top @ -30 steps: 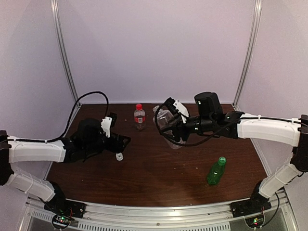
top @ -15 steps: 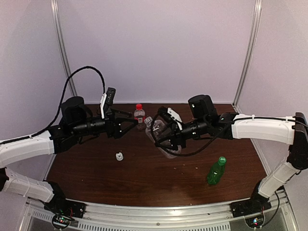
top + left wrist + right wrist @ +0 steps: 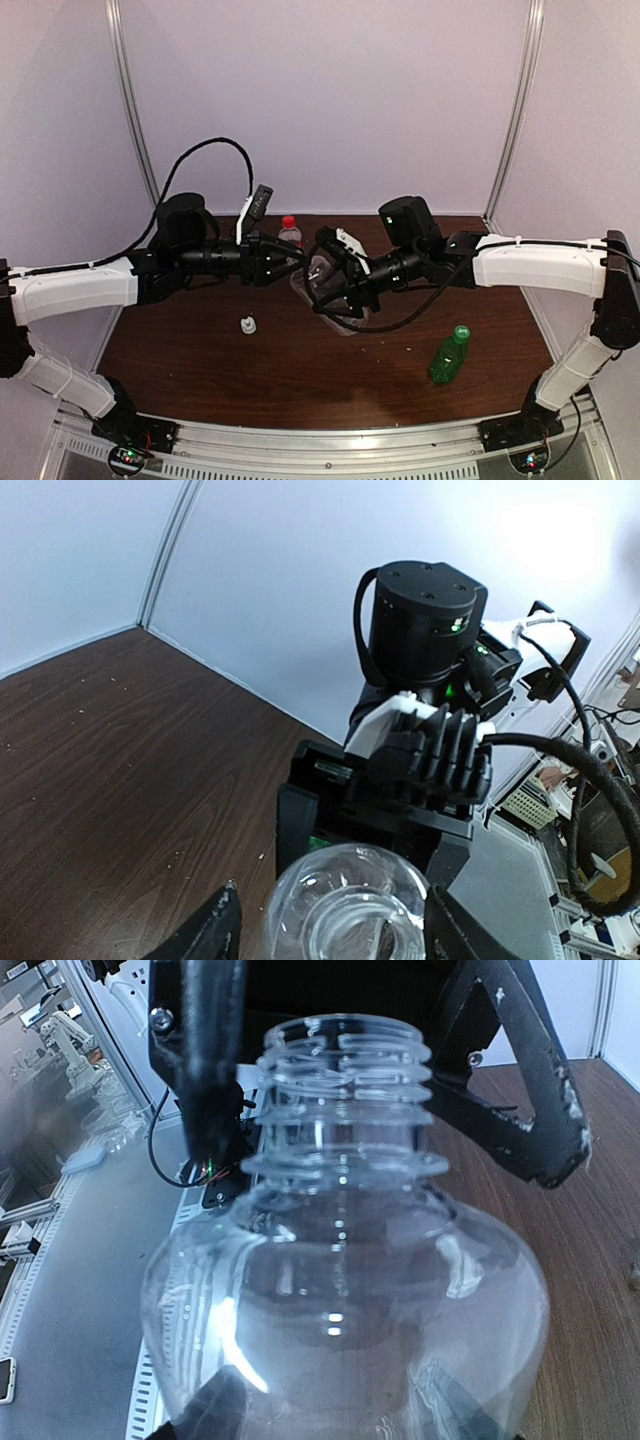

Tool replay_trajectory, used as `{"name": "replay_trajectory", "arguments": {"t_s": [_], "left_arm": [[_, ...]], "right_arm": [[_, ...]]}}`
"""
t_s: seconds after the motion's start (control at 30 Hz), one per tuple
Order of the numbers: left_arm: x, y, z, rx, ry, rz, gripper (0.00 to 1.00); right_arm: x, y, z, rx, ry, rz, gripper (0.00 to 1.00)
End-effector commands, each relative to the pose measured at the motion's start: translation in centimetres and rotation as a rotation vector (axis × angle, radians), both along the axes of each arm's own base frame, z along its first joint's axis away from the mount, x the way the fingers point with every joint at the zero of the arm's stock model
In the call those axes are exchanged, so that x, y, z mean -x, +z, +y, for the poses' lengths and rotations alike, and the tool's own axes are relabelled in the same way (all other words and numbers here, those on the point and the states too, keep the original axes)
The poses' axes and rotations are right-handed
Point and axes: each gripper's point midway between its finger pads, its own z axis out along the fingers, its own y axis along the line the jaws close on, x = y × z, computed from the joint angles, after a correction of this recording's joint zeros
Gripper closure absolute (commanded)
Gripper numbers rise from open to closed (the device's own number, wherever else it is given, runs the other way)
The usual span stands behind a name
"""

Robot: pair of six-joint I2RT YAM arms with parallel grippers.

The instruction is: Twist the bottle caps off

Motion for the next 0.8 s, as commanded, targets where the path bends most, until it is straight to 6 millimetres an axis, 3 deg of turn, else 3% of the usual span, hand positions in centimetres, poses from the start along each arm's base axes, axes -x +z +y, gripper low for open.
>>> {"name": "replay_trajectory", "arguments": {"t_s": [0.0,0.43,0.77], "left_arm": [[0.8,2.1,-0.7,0.047,-0.058,-0.041,0.41],[1.1,0.7,-1.0,0.008,-0.074,-0.028,0.54],[1.0,1.1,-0.5,-0.004,-0.041,-0.059,0.92]], "right_arm": [[0.2,1.2,0.6,-0.023,0.027,-0.022,0.42],[-0.4,1.0,0.6,-0.014,-0.001,-0.033,0.42],[-2.6,0.5,0.2,0.033,-0.135,-0.072,0.35]]}}
